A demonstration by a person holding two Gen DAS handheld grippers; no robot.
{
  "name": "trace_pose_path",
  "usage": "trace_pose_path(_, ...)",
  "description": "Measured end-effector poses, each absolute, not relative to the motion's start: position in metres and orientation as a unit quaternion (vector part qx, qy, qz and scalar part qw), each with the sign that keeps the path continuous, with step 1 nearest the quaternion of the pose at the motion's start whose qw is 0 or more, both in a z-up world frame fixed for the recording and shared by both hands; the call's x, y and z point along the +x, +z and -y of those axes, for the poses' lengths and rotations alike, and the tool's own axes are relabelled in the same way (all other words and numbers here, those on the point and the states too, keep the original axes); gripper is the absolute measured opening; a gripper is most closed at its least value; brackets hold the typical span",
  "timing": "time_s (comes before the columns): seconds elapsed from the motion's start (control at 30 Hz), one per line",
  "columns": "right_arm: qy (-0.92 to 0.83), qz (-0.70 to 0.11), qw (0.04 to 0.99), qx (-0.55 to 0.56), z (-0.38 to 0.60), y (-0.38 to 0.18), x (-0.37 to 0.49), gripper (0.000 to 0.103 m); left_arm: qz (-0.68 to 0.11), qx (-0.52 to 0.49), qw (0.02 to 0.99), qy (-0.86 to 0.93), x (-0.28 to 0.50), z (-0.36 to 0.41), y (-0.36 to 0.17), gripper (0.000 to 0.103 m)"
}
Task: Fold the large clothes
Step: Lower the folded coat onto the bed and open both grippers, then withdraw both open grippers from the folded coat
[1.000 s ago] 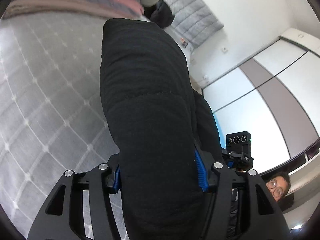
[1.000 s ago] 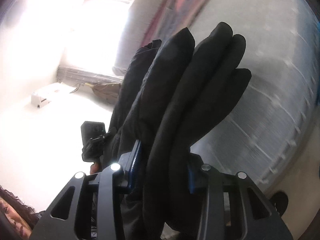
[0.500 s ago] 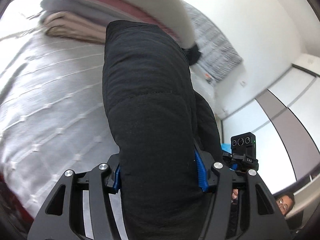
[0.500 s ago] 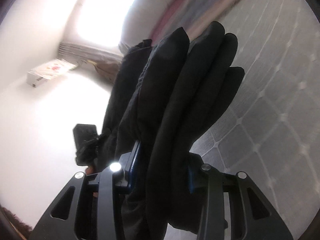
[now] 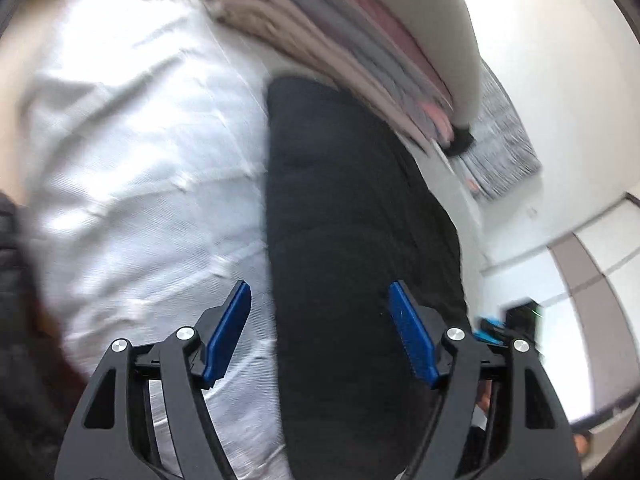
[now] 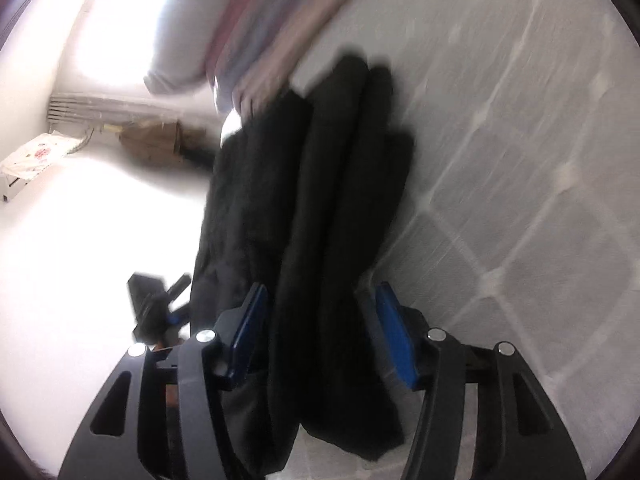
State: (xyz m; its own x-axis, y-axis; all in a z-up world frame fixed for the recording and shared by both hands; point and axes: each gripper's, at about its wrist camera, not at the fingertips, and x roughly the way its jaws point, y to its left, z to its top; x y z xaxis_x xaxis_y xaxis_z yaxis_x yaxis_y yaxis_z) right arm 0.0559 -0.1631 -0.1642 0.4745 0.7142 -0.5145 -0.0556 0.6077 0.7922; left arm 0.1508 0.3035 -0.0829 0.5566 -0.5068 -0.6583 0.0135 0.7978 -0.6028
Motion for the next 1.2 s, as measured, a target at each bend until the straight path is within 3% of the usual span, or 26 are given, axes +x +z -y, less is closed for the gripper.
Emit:
trace_pose_path(0.1,0.304,-0.376,0.815,0.319,0.133,-0.116,0.023,0.056,-0.412,-0.223,0.873,-0.133,0.122,-0.294,-0.051,0.073)
trace_pose_path(0.2,0.344,-0.362,0.819,0.283,0.100,-0.096,0.008,0.060,-0.373,-0.148,0.906,-0.134,0.082,-0.262,-0.025,0.077)
trace_pose_path(0.3,0.336,-0.401,0.819,0.236,0.086,-0.107,-0.004,0.062,-0.358,-0.099,0.915,-0.156,0.061,-0.233,-0.019,0.079)
trace_pose_path(0.4,0.293,-0.472,0.809,0.191,0.071,-0.160,0.006,0.062,-0.403,-0.075,0.897,-0.164,0.063,-0.209,-0.039,0.079)
trace_pose_path(0.5,0.294,-0.475,0.801,0.213,0.071,-0.167,0.012,0.061,-0.438,-0.026,0.888,-0.134,0.073,-0.192,-0.069,0.079)
trace_pose_path(0.67,0.285,-0.430,0.833,0.200,0.064,-0.128,-0.009,0.061,-0.432,-0.021,0.892,-0.128,0.067,-0.191,-0.065,0.083)
trace_pose_path(0.8,0.256,-0.492,0.814,0.171,0.059,-0.159,-0.006,0.061,-0.428,-0.019,0.895,-0.125,0.064,-0.188,-0.066,0.084)
trace_pose_path(0.97,0.259,-0.429,0.846,0.181,0.070,-0.135,-0.025,0.062,-0.396,0.012,0.914,-0.090,0.039,-0.172,-0.059,0.084)
trace_pose_path(1.1,0.199,-0.363,0.899,0.146,0.067,-0.132,-0.063,0.089,-0.362,0.030,0.928,-0.078,0.012,-0.159,-0.050,0.084)
trace_pose_path(1.2,0.171,-0.348,0.912,0.131,0.070,-0.136,-0.087,0.089,-0.347,0.038,0.934,-0.072,-0.004,-0.148,-0.047,0.084)
